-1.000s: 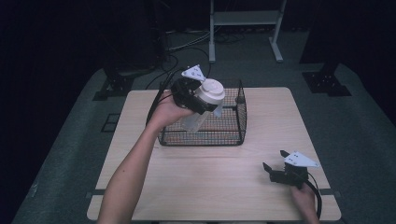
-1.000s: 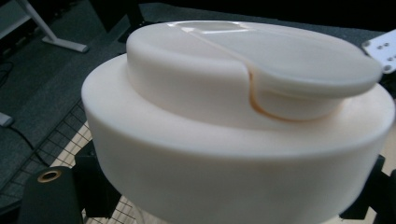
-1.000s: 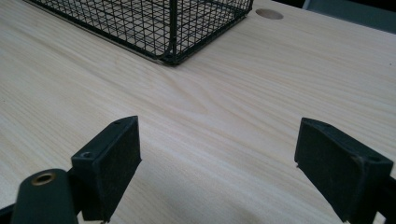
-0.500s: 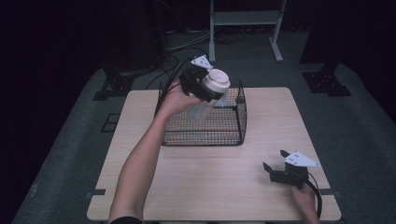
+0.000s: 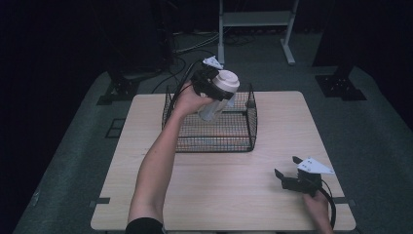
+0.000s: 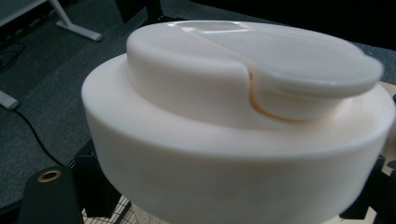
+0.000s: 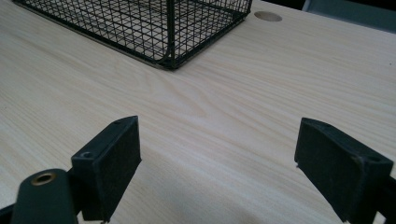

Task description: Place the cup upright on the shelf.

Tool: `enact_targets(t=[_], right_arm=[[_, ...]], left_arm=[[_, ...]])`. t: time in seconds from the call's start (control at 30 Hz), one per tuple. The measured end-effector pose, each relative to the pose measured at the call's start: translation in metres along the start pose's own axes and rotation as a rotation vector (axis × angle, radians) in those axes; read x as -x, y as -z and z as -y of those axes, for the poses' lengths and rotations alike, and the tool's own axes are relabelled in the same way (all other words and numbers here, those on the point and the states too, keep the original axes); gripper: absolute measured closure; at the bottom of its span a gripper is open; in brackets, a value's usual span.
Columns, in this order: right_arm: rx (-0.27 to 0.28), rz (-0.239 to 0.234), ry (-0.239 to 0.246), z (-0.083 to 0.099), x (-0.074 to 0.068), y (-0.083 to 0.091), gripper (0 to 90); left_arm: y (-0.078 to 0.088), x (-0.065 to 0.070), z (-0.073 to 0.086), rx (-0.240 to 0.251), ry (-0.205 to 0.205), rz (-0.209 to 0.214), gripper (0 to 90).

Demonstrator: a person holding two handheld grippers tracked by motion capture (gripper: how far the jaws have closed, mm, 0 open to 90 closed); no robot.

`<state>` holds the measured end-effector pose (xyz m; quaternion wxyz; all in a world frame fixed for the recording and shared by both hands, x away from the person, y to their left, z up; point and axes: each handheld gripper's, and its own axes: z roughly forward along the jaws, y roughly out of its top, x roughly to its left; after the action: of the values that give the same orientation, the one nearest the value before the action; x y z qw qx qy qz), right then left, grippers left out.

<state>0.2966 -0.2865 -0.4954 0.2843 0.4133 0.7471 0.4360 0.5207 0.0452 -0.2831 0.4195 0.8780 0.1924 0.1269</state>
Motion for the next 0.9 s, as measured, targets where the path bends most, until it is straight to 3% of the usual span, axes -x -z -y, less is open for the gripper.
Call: enact_targets(t=[0.13, 0.57, 0.9], right_arm=[[-0.001, -0.002, 0.001, 0.000, 0.000, 0.000, 13.5], [0.003, -0.005, 0.005, 0.000, -0.001, 0.000, 13.5], [0.003, -0.006, 0.007, 0.000, -0.001, 0.000, 13.5]], left_arm=[[-0.008, -0.002, 0.002, -0.021, -0.006, -0.002, 15.4], [-0.023, -0.008, 0.007, -0.030, 0.029, -0.015, 15.4], [-0.039, -0.013, 0.024, -0.053, 0.067, -0.012, 15.4]])
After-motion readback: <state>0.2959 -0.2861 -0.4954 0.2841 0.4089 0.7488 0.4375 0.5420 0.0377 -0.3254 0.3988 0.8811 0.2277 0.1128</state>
